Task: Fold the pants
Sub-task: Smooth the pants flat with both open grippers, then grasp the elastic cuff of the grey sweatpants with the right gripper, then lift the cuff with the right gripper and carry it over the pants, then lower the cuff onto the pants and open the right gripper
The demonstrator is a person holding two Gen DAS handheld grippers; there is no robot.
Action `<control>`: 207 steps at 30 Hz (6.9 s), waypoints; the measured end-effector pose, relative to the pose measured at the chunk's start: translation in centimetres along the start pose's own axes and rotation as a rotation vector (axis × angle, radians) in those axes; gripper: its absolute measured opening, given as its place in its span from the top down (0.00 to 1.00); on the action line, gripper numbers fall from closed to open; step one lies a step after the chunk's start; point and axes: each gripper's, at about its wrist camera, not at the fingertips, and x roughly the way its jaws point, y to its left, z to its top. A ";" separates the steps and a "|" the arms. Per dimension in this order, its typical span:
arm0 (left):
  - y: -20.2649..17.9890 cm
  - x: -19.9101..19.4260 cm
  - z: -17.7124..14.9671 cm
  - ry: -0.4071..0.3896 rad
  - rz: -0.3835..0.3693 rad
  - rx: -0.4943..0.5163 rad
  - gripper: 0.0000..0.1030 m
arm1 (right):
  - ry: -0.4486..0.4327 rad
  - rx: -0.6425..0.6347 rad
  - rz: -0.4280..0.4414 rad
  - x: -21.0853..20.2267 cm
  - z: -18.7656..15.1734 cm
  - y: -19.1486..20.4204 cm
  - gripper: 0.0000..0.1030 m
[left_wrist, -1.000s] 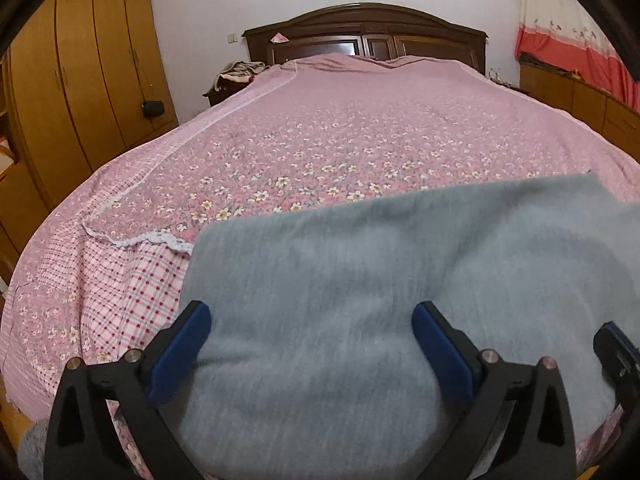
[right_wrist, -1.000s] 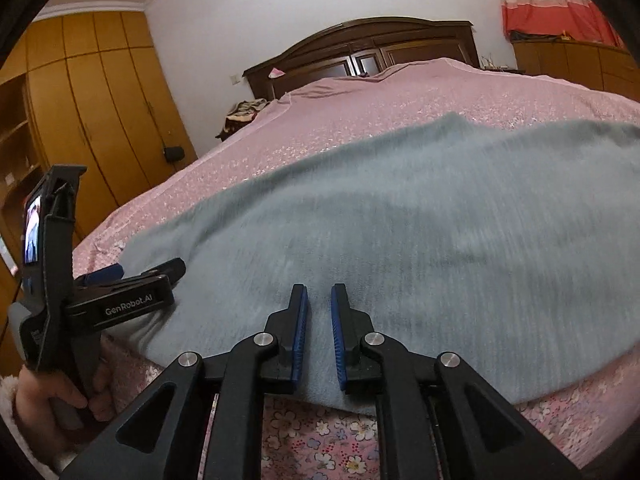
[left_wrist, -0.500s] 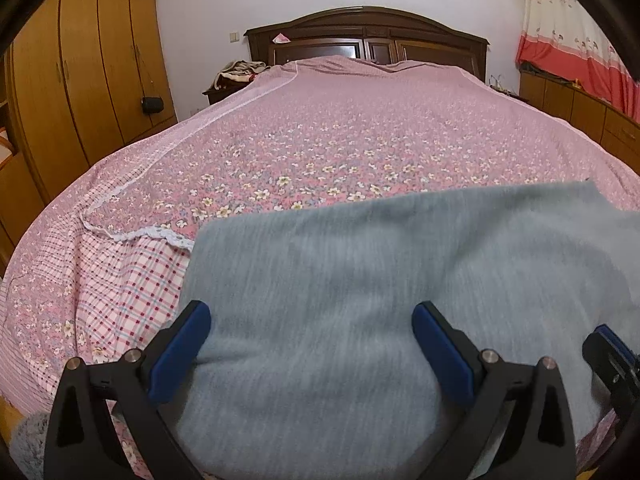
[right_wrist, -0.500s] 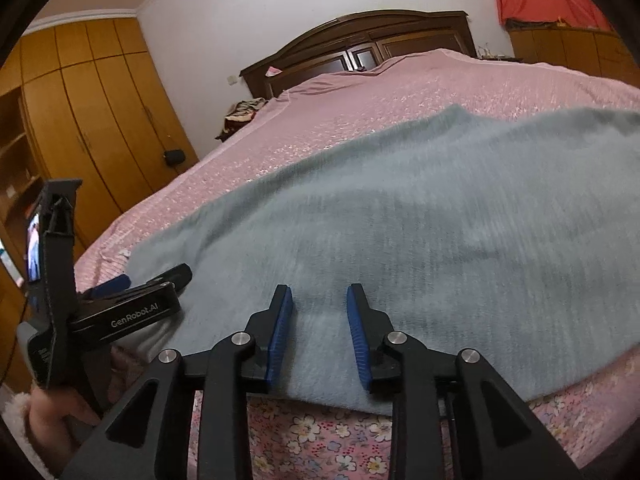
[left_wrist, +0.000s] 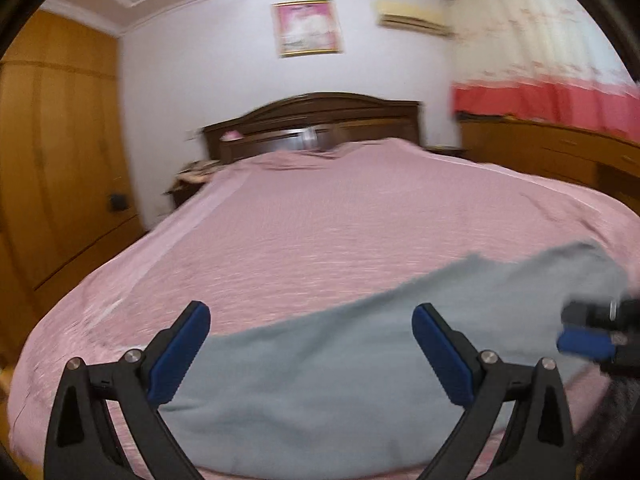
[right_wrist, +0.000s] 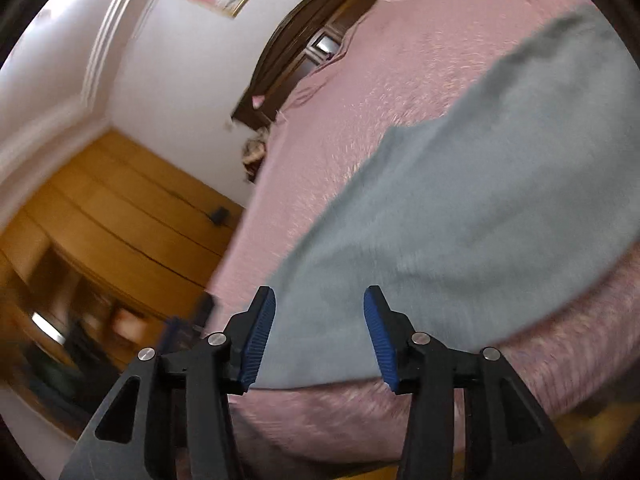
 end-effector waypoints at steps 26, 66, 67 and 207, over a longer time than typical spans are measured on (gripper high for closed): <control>-41.3 2.5 -6.3 -0.179 -0.334 0.907 0.00 | -0.255 0.210 -0.098 -26.7 6.3 -19.1 0.30; -33.9 2.2 2.4 0.069 -0.736 0.365 0.60 | 0.204 0.214 0.170 -9.2 18.0 -22.6 0.74; -33.8 2.0 2.3 0.066 -0.745 0.369 0.59 | 0.206 0.211 0.146 -9.2 18.3 -22.5 0.76; 29.3 -4.8 -12.2 0.288 -0.117 -0.926 0.17 | 0.249 -1.803 -0.557 22.8 -22.1 21.5 0.82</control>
